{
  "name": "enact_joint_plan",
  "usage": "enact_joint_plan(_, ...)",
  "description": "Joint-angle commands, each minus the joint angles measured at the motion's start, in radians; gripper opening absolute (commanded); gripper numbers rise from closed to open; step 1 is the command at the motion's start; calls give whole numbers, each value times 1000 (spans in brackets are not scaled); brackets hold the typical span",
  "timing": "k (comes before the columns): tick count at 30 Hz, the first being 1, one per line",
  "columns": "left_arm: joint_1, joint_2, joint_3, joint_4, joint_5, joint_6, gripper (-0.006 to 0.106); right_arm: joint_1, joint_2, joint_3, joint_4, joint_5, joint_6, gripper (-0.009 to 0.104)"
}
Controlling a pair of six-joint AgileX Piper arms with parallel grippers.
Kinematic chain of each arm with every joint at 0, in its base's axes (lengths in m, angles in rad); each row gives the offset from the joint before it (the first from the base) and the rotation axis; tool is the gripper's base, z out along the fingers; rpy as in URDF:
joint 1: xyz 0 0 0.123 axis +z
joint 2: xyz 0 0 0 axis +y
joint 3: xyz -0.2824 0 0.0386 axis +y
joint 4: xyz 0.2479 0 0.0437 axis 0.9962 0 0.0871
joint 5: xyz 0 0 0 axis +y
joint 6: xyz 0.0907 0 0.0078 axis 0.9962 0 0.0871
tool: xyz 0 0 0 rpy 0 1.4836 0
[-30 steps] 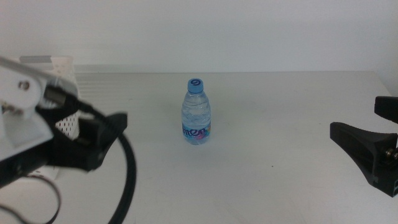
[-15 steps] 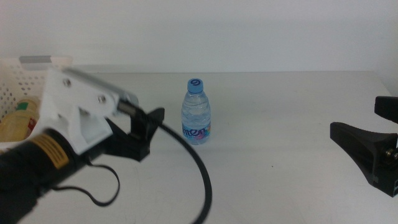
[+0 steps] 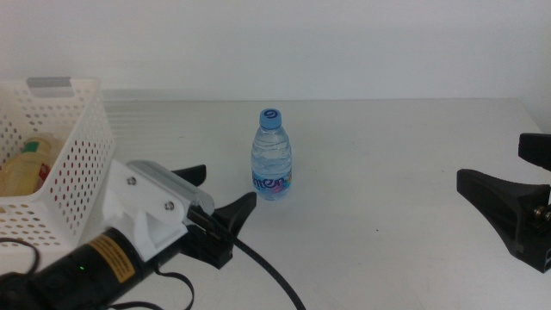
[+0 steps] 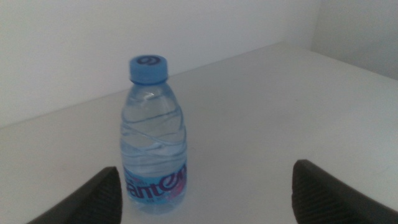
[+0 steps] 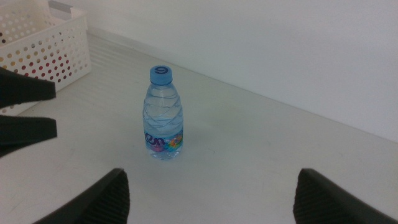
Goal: Use arms to grab the bottles and put them into the dustbin to the left of the table.
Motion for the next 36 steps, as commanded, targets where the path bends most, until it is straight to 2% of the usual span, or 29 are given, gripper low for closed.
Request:
enact_joint_plan(1,-5,26,-11,-5,-167,-17,90,3,-1,-30,-14,-67,-10,87)
enact_joint_plan(7,0,159,-19,-28,-308,95,90,3,-1,-30,-14,-67,-10,87)
enact_joint_plan(12,0,265,-63,-68,-415,61,90,3,-1,-30,-14,-67,-10,87)
enact_joint_plan(25,0,425,-242,-145,-378,46,90,3,-1,-30,-14,-67,-10,87)
enact_joint_plan(36,0,549,-427,-162,-281,46,90,3,-1,-30,-14,-67,-10,87)
